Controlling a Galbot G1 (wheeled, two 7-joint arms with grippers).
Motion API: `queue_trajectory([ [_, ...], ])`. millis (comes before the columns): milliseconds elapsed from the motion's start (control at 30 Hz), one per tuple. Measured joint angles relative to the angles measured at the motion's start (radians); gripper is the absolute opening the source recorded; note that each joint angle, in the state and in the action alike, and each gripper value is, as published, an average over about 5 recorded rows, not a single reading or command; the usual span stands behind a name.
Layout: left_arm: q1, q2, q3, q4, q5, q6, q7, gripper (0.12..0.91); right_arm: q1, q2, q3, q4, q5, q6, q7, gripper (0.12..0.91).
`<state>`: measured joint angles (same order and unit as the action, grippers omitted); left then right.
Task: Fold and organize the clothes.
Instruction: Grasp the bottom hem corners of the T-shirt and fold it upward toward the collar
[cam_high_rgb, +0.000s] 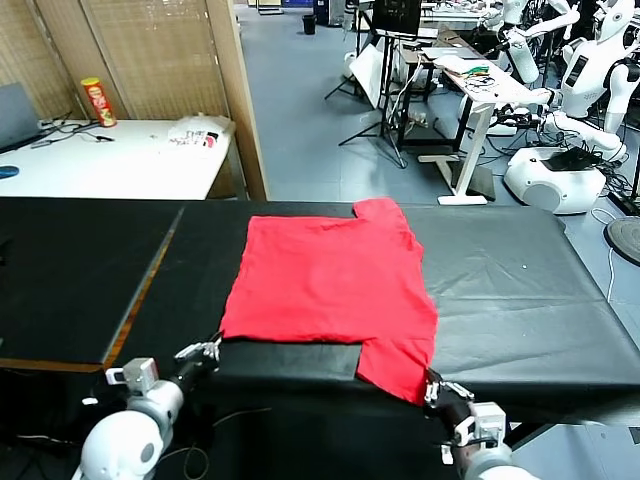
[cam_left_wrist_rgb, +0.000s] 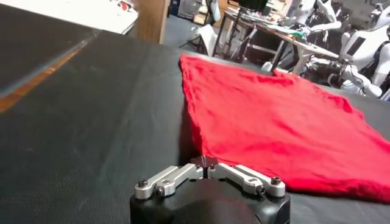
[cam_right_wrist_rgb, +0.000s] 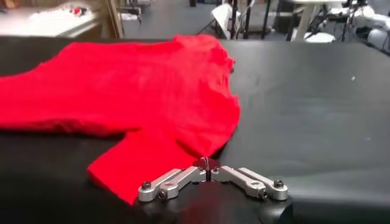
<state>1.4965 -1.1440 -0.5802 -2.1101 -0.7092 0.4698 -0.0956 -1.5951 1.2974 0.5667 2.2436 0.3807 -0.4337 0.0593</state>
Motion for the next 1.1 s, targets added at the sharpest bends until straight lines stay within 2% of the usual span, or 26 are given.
queue_trajectory([
  [167,-0.039,-0.017,0.011,0.004,0.011,-0.049,-0.014,0.126,0.139,-0.047,-0.014,-0.109,0.032,0.082,-0.010,0.123],
  [333,-0.104,-0.043,0.020,0.048,0.040,-0.075,-0.014,0.126,0.280,-0.071,-0.054,-0.232,0.020,0.113,-0.014,0.123],
  [533,-0.171,-0.052,0.048,0.107,0.112,-0.089,-0.008,0.126,0.422,-0.074,-0.111,-0.381,-0.021,0.135,-0.021,0.123],
  [733,-0.242,-0.033,0.087,0.181,0.174,-0.097,-0.006,0.126,0.503,-0.060,-0.133,-0.487,-0.039,0.151,-0.035,0.123],
  [933,-0.314,-0.023,0.126,0.256,0.204,-0.099,-0.006,0.126,0.522,-0.053,-0.135,-0.538,-0.028,0.166,-0.087,0.123],
  [1033,-0.342,-0.027,0.144,0.290,0.221,-0.099,-0.008,0.126,0.508,-0.062,-0.129,-0.530,-0.025,0.147,-0.106,0.177],
  [1100,-0.358,-0.033,0.152,0.309,0.238,-0.099,-0.010,0.129,0.490,-0.072,-0.122,-0.513,-0.026,0.128,-0.111,0.275],
])
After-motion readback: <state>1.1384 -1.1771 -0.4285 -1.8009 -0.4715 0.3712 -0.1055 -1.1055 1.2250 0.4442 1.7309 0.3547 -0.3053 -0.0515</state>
